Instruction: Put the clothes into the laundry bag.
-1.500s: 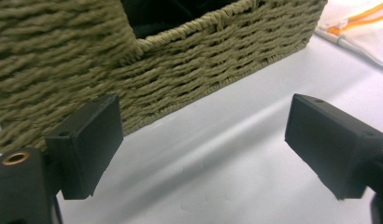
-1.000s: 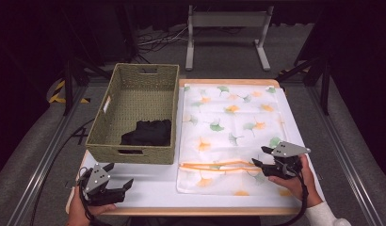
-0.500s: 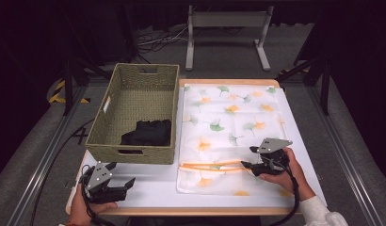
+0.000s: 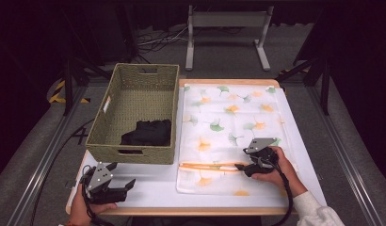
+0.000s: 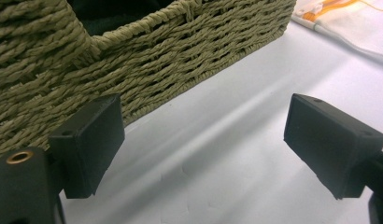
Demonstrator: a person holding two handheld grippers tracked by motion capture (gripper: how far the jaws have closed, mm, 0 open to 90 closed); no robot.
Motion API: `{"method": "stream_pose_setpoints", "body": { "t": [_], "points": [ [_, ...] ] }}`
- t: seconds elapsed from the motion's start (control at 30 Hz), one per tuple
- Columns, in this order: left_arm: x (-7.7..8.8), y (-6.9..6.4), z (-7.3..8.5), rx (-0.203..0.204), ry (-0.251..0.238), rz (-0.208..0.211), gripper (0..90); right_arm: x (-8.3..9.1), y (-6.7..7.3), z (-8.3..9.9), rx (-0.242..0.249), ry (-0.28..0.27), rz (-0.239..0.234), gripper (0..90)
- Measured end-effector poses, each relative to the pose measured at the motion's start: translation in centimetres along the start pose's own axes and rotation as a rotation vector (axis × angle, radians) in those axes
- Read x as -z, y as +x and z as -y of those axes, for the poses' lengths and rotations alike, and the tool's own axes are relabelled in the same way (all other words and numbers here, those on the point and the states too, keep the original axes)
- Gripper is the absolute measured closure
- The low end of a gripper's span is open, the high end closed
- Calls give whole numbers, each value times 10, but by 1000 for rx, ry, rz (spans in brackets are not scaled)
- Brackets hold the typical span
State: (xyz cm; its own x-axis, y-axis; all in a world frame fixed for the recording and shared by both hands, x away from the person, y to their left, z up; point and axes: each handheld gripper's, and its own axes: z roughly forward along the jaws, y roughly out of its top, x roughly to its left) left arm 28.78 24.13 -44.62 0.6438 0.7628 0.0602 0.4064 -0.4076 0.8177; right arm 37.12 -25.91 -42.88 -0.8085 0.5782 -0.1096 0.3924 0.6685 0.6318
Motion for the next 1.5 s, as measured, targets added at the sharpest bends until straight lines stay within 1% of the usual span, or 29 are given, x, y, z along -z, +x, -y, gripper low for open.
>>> {"method": "stream_pose_setpoints", "body": {
  "t": [0.1,0.17,0.23,0.27,0.37,0.43,0.5,0.53,0.57,0.67,0.73,0.83,0.9,0.93,1.0,1.1,1.17,1.23,1.33,1.43,1.5],
  "points": [
    [1,0,0,-6,5,3,130,-5,-1,-1,-4,13,-16,384],
    [1,0,1,-3,4,8,130,-7,-3,-2,-25,12,-52,438],
    [2,0,2,-5,7,9,130,-7,-5,-1,-32,5,-64,479],
    [2,0,1,0,15,8,130,-7,-6,-1,-39,6,-63,515],
    [0,2,0,5,17,4,131,-5,-9,1,-65,-1,-61,600],
    [1,3,0,6,17,10,141,-5,-11,2,-75,-3,-57,650],
    [2,2,-1,-3,8,7,141,-5,-13,2,-82,-4,-54,702],
    [3,2,-1,-1,-5,16,141,-5,-13,2,-87,-2,-50,725],
    [4,2,-2,-6,-4,17,142,-5,-14,1,-88,1,-45,748],
    [5,2,-2,-10,-2,28,142,-5,-13,0,-68,6,-19,814],
    [6,3,-2,-9,-2,24,141,-5,-13,0,-60,6,-8,853],
    [9,4,-5,-11,-23,35,141,-2,-12,-1,-45,-2,12,876],
    [11,4,-8,-28,-22,49,141,4,-12,-4,-38,-22,21,876],
    [12,4,-9,-44,-23,43,141,8,-12,-5,-41,-42,23,877],
    [14,5,-11,-46,-31,42,141,17,-13,-8,-46,-82,35,879],
    [22,9,-18,-44,-77,48,138,26,-13,-13,-39,-116,55,879],
    [26,12,-22,-45,-92,47,135,29,-14,-15,-44,-135,59,880],
    [29,15,-28,-55,-103,47,126,31,-15,-19,-45,-149,59,882],
    [33,18,-39,-63,-123,57,116,32,-15,-23,-32,-153,67,884],
    [37,20,-53,-104,-129,54,110,33,-14,-24,-33,-158,71,885],
    [38,24,-61,-113,-133,67,105,35,-14,-26,-31,-163,76,884]
  ]
}}
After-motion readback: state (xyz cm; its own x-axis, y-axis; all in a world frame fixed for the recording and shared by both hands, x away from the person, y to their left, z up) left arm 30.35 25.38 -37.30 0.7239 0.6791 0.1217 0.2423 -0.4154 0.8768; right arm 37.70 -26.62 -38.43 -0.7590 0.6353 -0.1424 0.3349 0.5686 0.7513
